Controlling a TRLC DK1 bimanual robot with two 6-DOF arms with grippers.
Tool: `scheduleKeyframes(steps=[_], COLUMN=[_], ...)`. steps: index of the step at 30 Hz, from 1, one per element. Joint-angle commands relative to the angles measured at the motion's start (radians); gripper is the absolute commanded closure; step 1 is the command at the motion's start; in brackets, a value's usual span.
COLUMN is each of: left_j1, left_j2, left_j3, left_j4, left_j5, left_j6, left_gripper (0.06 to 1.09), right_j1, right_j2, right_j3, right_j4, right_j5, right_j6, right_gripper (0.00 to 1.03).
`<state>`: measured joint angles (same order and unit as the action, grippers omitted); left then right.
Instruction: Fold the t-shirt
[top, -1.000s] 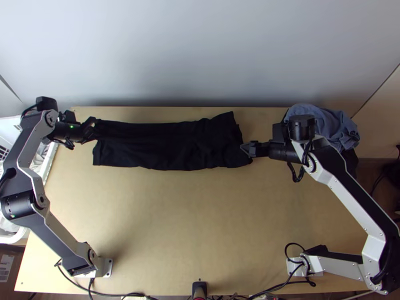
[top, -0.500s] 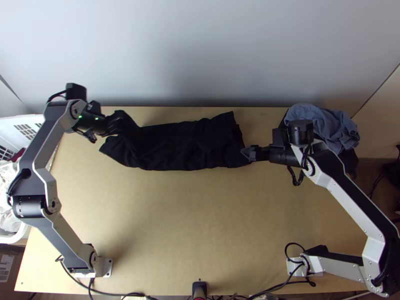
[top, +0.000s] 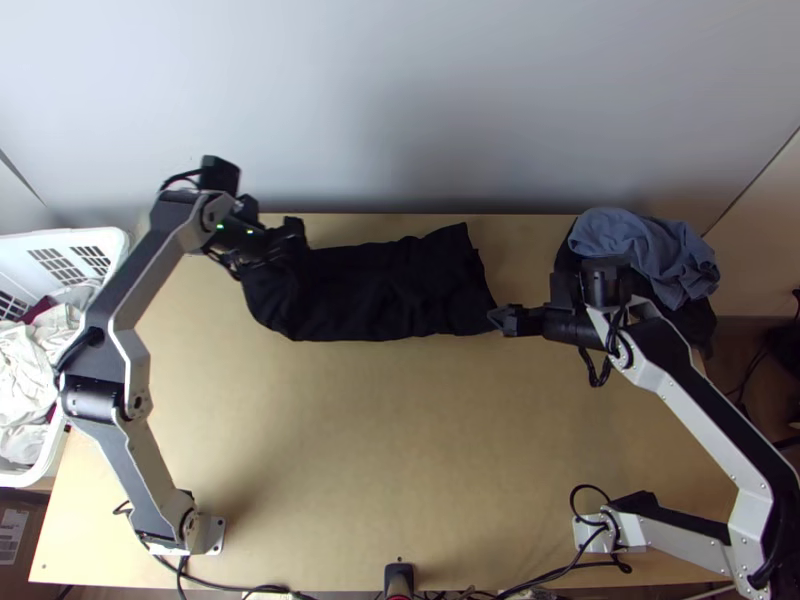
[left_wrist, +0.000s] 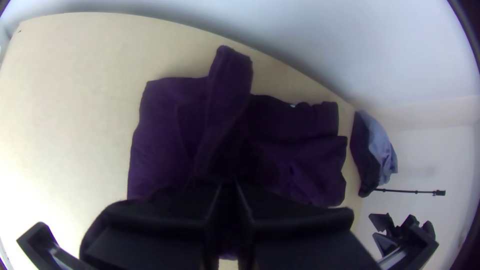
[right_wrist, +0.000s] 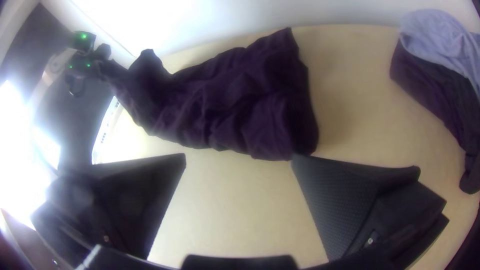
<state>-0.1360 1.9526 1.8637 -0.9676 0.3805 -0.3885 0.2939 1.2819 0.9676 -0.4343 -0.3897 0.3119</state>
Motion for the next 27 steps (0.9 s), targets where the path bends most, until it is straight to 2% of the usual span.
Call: scheduleKeyframes(steps=[1,5,9,21,27], left_j1=[-0.07,-0.116,-0.165,-0.275,-0.341], left_j2=[0.051,0.083,0.129,0.264,0.278], left_j3=[0.058,0.104,0.178,0.382,0.405], left_j4=[0.0,0.001,0.001,0.006,0.075], left_j5=[-0.02,-0.026,-0.072,-0.074,-0.074], left_j6=[-0.029,-0.062,-0.079,-0.165,-0.199], left_gripper=[1.05,1.05,1.05,1.05,1.05], right_j1=[-0.013,-0.021,-0.029,-0.055,-0.062], right_j2=[-0.039,-0.061,-0.073,-0.098,-0.105], right_j3=[-0.056,-0.078,-0.107,-0.175,-0.187], right_j4=[0.028,0.034,0.052,0.105,0.108], right_j5=[0.0,0.0,0.0,0.0,-0.001], right_j6=[0.009,0.009,0.009,0.018,0.018], right_gripper=[0.04,0.04,0.04,0.04,0.04])
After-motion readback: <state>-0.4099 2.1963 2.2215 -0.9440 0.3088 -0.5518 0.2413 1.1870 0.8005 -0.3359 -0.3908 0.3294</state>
